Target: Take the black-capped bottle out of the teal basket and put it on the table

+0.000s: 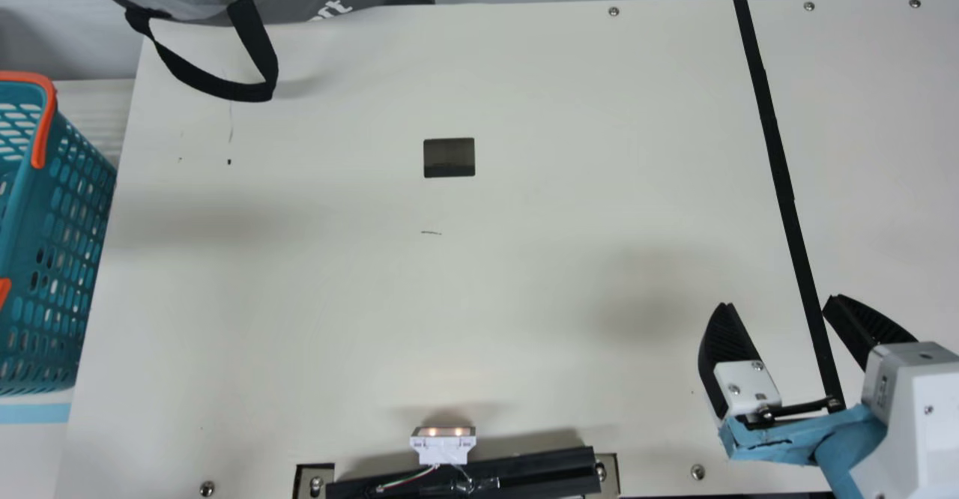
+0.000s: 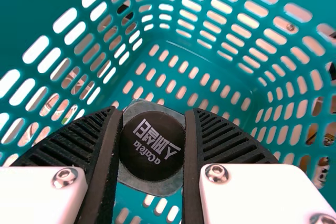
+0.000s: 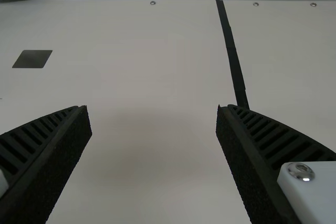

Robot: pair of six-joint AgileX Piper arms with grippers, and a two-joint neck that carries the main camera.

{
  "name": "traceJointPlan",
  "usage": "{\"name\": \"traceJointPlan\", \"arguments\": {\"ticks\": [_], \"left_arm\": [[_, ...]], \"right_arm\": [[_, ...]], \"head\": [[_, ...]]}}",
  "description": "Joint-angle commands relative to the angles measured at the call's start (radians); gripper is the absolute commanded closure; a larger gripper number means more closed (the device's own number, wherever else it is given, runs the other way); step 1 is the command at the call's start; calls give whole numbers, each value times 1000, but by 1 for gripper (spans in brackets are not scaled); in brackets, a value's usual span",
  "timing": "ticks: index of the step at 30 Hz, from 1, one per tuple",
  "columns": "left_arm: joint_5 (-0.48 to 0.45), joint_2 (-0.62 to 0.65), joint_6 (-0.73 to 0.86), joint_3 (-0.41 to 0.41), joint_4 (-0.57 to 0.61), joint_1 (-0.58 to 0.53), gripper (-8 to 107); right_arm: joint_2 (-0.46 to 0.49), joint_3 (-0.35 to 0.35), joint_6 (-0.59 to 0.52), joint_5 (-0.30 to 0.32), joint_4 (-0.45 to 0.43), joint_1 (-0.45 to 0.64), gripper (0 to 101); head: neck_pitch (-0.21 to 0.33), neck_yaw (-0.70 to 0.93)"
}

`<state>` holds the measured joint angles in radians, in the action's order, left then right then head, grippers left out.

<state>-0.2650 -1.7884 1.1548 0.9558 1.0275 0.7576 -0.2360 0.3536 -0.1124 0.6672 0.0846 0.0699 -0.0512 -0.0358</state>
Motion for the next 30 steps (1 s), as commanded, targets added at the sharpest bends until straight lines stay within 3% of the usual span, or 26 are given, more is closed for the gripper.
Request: {"name": "traceJointPlan", "arguments": {"ticks": [1, 19, 30], "left_arm": [[-9, 20, -17, 1, -16, 0, 99], [-126, 260, -166, 2, -159, -21, 99], [-209, 392, -292, 54, -262, -32, 99]], "right_arm": [[0, 0, 0, 0, 0, 0, 10], [0, 0, 0, 0, 1, 0, 10], [0, 0, 0, 0, 1, 0, 10]], "head": [[4, 8], [4, 8], [4, 8]]}}
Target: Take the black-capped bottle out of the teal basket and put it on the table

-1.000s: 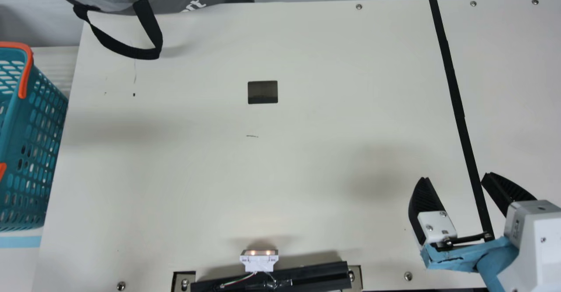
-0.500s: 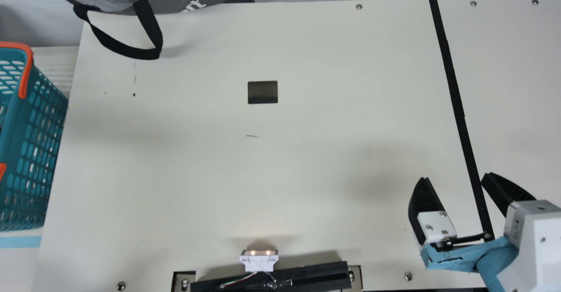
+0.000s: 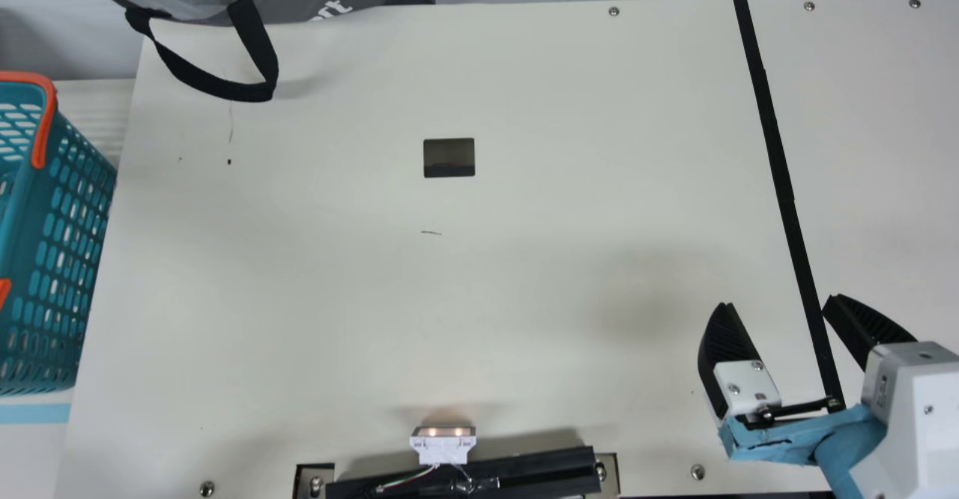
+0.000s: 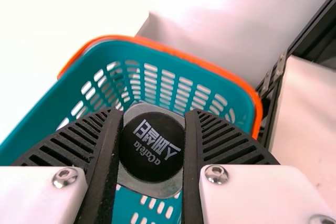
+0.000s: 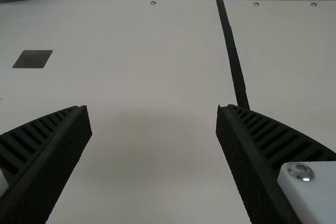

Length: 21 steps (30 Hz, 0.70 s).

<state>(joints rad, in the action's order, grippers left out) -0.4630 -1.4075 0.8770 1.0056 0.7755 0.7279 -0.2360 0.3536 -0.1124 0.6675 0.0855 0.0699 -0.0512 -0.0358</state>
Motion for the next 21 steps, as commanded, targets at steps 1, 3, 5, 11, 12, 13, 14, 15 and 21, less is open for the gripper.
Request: {"name": "traceJointPlan", "arguments": {"ticks": [1, 3, 5, 11, 12, 13, 14, 15, 21], "left_arm": [[-19, 20, -24, 11, -17, -2, 99], [-36, 39, -45, 22, -30, -4, 99], [-52, 56, -63, 32, -39, -7, 99], [-92, 112, -121, 46, -68, -38, 99], [-96, 121, -132, 46, -73, -47, 99], [-99, 131, -145, 46, -81, -59, 99], [-102, 140, -154, 45, -87, -69, 99], [-104, 149, -168, 44, -95, -82, 99], [-100, 198, -256, 30, -160, -179, 99]], "right_arm": [[0, 0, 0, 0, 0, 0, 10], [0, 0, 0, 0, 0, 0, 10], [0, 0, 0, 0, 0, 0, 10], [0, 0, 0, 0, 0, 0, 10], [0, 0, 0, 0, 0, 0, 10], [0, 0, 0, 0, 0, 0, 10], [0, 0, 0, 0, 0, 0, 10], [0, 0, 0, 0, 0, 0, 10], [0, 0, 0, 0, 0, 0, 10]], "head": [[4, 8], [4, 8], [4, 8], [4, 8], [4, 8], [4, 8], [4, 8], [4, 8], [4, 8]]}}
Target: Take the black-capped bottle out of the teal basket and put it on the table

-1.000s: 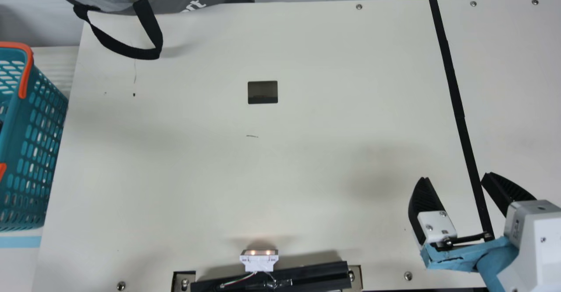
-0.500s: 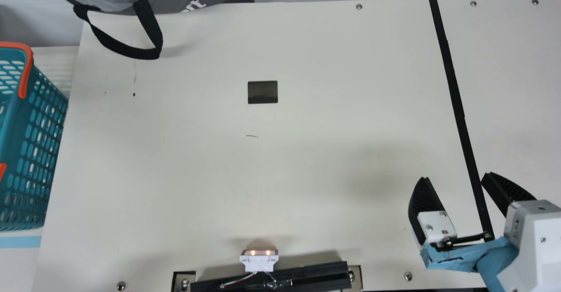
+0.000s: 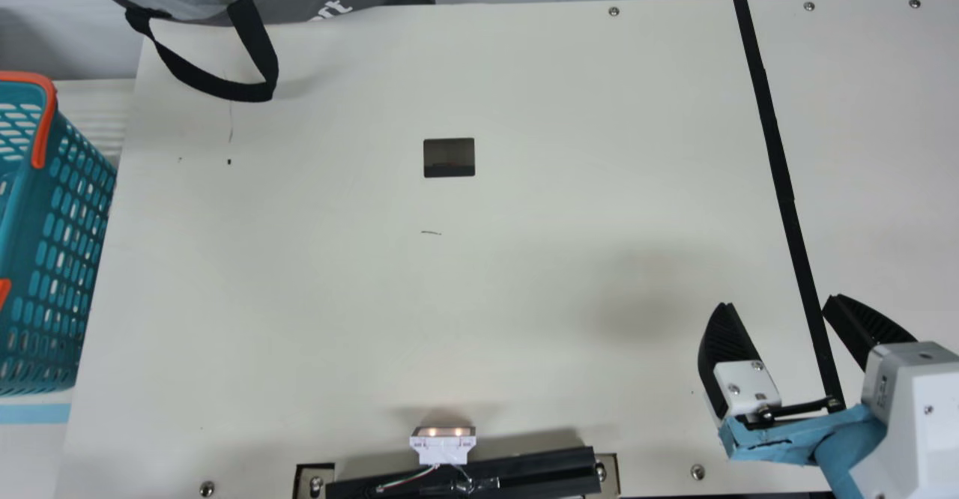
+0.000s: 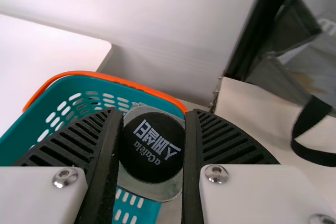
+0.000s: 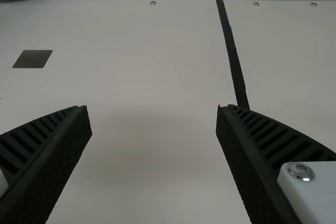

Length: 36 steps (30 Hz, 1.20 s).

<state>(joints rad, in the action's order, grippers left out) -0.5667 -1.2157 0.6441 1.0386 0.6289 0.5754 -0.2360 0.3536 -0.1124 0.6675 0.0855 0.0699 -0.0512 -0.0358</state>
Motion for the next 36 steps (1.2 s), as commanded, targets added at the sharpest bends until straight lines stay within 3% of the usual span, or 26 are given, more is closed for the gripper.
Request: {"name": "traceJointPlan", "arguments": {"ticks": [1, 17, 36], "left_arm": [[6, 13, -40, -5, -28, -45, 99], [37, 75, -354, -11, -300, -370, 99], [40, 62, -747, 21, -630, -724, 99]], "right_arm": [[0, 0, 0, 0, 0, 0, 10], [0, 0, 0, 0, 1, 0, 10], [0, 0, 0, 0, 1, 0, 10]], "head": [[4, 8], [4, 8], [4, 8]]}}
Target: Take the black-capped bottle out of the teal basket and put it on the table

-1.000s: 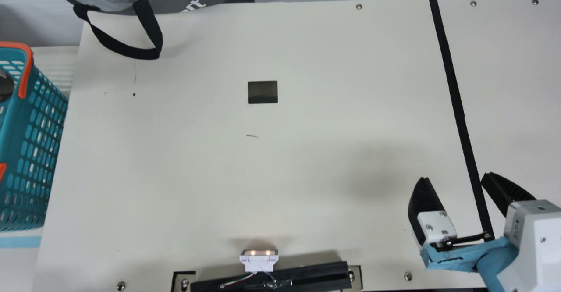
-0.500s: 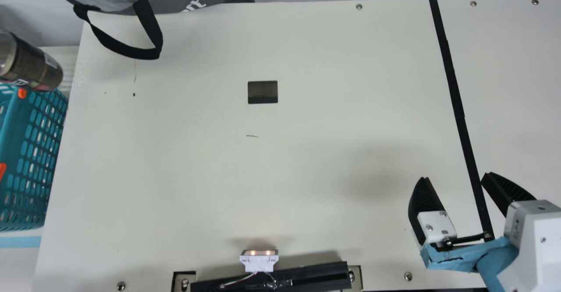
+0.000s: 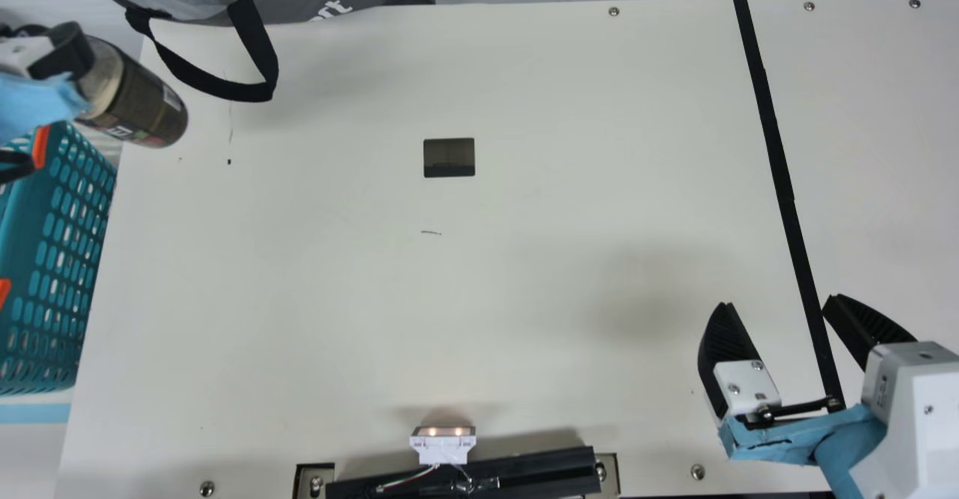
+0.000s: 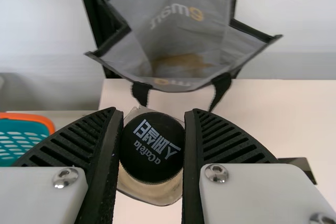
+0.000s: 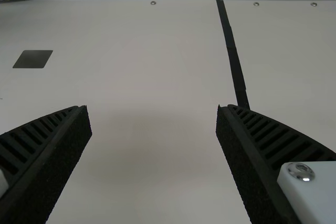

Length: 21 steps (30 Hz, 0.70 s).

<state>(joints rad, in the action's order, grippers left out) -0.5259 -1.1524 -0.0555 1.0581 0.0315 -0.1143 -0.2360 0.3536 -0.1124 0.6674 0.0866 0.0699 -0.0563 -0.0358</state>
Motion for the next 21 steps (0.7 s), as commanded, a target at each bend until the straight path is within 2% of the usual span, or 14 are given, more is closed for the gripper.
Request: {"name": "traceJointPlan", "arguments": {"ticks": [1, 21], "left_arm": [[-1, -4, -64, 4, -47, -51, 99], [-8, -62, -382, 27, -314, -399, 99]], "right_arm": [[0, 0, 0, 0, 0, 0, 10], [0, 0, 0, 1, -1, 0, 10]], "head": [[9, 8], [9, 8]]}}
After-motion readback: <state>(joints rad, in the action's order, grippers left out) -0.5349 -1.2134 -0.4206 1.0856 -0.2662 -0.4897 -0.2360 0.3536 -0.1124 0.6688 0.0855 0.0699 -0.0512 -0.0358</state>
